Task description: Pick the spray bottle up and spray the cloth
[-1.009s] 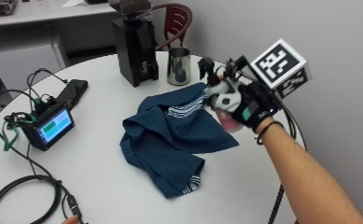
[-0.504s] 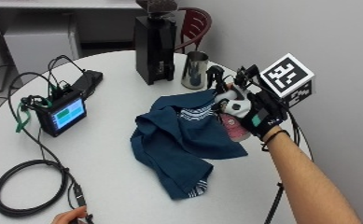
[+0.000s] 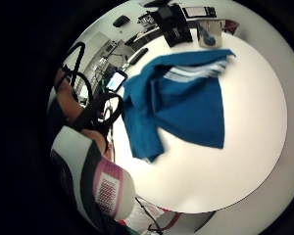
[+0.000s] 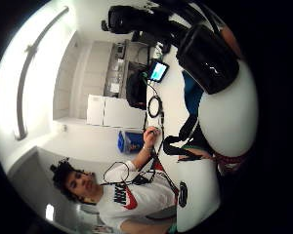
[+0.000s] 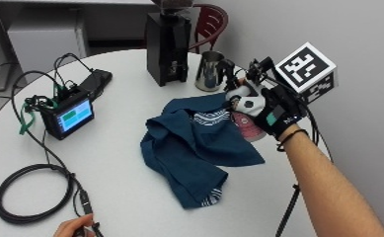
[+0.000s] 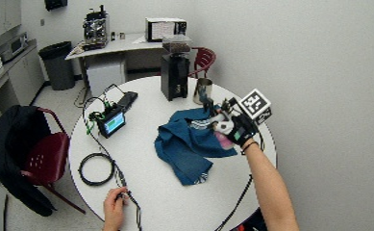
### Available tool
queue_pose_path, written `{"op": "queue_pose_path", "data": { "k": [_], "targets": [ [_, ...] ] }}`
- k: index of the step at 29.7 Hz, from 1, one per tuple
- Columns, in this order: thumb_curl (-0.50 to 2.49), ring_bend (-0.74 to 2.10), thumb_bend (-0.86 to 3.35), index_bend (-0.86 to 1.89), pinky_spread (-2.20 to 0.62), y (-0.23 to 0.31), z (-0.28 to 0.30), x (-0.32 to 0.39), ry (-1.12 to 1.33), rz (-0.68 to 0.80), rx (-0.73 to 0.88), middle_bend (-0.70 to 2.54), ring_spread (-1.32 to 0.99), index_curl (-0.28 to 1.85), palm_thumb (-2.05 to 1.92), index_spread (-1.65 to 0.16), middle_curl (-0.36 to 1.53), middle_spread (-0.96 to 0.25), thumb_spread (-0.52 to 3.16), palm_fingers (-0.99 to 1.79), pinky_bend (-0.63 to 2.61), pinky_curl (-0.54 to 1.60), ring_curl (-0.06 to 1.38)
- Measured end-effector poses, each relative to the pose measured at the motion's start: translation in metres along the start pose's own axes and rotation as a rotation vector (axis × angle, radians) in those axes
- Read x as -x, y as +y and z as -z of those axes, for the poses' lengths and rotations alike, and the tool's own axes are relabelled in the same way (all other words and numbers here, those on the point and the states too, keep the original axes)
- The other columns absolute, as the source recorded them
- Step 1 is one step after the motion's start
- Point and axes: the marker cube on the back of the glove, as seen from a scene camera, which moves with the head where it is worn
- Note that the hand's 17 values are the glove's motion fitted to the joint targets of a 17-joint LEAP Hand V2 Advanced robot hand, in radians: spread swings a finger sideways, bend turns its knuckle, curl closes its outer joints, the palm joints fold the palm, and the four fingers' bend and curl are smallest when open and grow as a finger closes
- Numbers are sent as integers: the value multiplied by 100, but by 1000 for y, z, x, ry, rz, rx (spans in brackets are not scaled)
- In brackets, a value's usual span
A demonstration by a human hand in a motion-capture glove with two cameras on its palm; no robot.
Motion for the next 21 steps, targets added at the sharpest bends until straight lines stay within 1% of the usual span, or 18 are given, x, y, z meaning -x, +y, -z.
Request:
{"op": "queue_pose_path", "data": {
  "k": [3, 7, 10, 12, 17, 21],
  "targets": [
    [69, 71, -3, 8, -17, 5, -9, -8, 29, -13, 12, 44, -15, 18, 97, -18, 52, -7, 47, 115, 58, 39, 47],
    [70, 72, -3, 8, -17, 20, -44, -53, 23, -102, 85, 43, -15, 18, 97, -19, 52, -7, 47, 115, 58, 39, 47],
    [70, 72, -3, 8, -17, 27, -52, -66, 3, -129, 97, 43, -15, 18, 97, -19, 52, -7, 47, 115, 58, 39, 47],
    [71, 72, -3, 8, -17, 25, -44, -57, -8, -105, 65, 44, -15, 18, 97, -19, 52, -7, 46, 115, 58, 39, 47],
    [71, 71, -3, 8, -14, 11, -19, -11, -59, 12, -63, 44, -14, 18, 97, -19, 52, -7, 47, 112, 58, 38, 47],
    [72, 70, -3, 8, -13, 2, -19, 25, -111, 82, -121, 42, -14, 18, 97, -21, 52, -7, 50, 109, 57, 38, 46]
  ]
}}
